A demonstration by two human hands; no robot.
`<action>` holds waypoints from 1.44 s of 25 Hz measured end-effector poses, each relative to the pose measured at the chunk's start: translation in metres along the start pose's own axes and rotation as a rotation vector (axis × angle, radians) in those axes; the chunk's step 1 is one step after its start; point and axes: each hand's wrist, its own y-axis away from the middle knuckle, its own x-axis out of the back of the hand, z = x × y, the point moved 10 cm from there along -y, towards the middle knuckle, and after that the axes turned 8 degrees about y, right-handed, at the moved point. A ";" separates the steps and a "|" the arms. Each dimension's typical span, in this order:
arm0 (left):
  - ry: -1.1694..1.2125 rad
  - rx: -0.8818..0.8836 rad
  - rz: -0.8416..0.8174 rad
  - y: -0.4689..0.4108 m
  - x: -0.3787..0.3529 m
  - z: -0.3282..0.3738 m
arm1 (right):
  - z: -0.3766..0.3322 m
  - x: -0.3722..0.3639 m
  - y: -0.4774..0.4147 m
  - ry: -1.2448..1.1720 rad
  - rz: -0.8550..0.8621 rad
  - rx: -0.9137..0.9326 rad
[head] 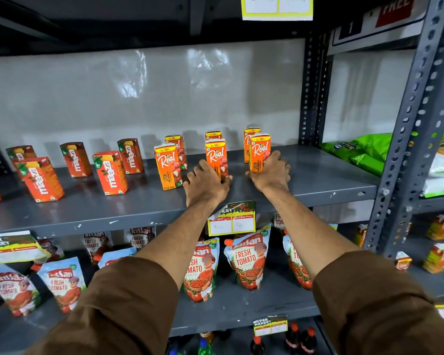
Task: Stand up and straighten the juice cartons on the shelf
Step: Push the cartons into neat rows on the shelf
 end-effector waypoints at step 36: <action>0.454 0.013 0.239 0.023 0.082 -0.084 | -0.150 -0.083 0.120 -0.385 -0.382 0.187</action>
